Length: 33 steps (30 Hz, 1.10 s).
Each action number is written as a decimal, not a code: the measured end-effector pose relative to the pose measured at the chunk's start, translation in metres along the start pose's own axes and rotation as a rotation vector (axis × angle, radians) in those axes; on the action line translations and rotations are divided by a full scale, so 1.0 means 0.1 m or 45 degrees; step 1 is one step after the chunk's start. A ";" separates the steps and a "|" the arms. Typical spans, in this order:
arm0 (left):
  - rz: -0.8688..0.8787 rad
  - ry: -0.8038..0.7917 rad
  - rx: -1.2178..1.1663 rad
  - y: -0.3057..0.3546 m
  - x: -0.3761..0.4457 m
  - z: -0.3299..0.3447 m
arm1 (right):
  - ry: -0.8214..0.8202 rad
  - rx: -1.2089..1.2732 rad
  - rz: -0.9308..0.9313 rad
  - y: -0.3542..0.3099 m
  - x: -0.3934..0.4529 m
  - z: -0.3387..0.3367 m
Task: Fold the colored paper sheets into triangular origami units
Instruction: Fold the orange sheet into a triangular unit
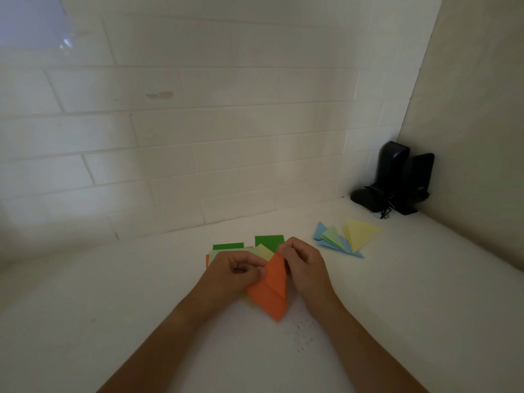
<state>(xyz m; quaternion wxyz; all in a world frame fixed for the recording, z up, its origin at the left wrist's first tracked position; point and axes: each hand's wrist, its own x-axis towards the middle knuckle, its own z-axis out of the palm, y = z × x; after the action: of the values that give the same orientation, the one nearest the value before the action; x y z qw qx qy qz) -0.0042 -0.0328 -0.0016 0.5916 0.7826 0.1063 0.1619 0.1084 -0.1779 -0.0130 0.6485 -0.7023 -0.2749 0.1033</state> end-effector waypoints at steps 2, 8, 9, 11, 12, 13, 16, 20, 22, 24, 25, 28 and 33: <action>0.004 0.023 -0.021 -0.02 0.01 -0.01 | -0.010 -0.014 -0.016 0.01 0.00 0.00; 0.029 0.109 -0.092 -0.02 0.01 -0.04 | -0.076 -0.140 -0.066 0.09 0.03 0.01; 0.023 0.111 -0.084 -0.02 0.02 -0.04 | -0.068 -0.165 -0.082 0.10 0.03 0.00; 0.016 0.114 -0.074 -0.04 0.02 -0.04 | -0.057 -0.205 -0.102 0.11 0.04 0.00; 0.018 0.119 -0.070 -0.05 0.03 -0.04 | -0.054 -0.223 -0.103 0.11 0.04 0.00; 0.022 0.125 -0.071 -0.05 0.03 -0.05 | -0.051 -0.229 -0.097 0.11 0.04 0.00; 0.022 0.152 -0.096 -0.07 0.03 -0.05 | -0.067 -0.196 -0.064 0.11 0.04 0.01; 0.011 0.198 -0.160 -0.10 0.05 -0.06 | -0.123 -0.234 -0.087 0.12 0.03 0.01; 0.009 0.200 -0.155 -0.11 0.06 -0.06 | -0.121 -0.264 -0.110 0.12 0.02 0.01; 0.010 0.203 -0.137 -0.12 0.07 -0.06 | -0.108 -0.282 -0.122 0.12 0.02 0.01; 0.010 0.207 -0.125 -0.13 0.07 -0.06 | -0.103 -0.284 -0.123 0.12 0.02 0.02; -0.001 0.230 -0.101 -0.14 0.08 -0.06 | -0.110 -0.272 -0.127 0.12 0.03 0.02; -0.020 0.301 -0.170 -0.12 0.08 -0.07 | -0.156 -0.289 -0.127 0.12 0.03 0.03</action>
<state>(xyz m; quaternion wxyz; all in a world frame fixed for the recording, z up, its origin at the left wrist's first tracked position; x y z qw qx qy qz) 0.0007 -0.0205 -0.0106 0.6270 0.7162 0.1703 0.2550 0.1125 -0.1737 -0.0249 0.5512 -0.7490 -0.3585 0.0816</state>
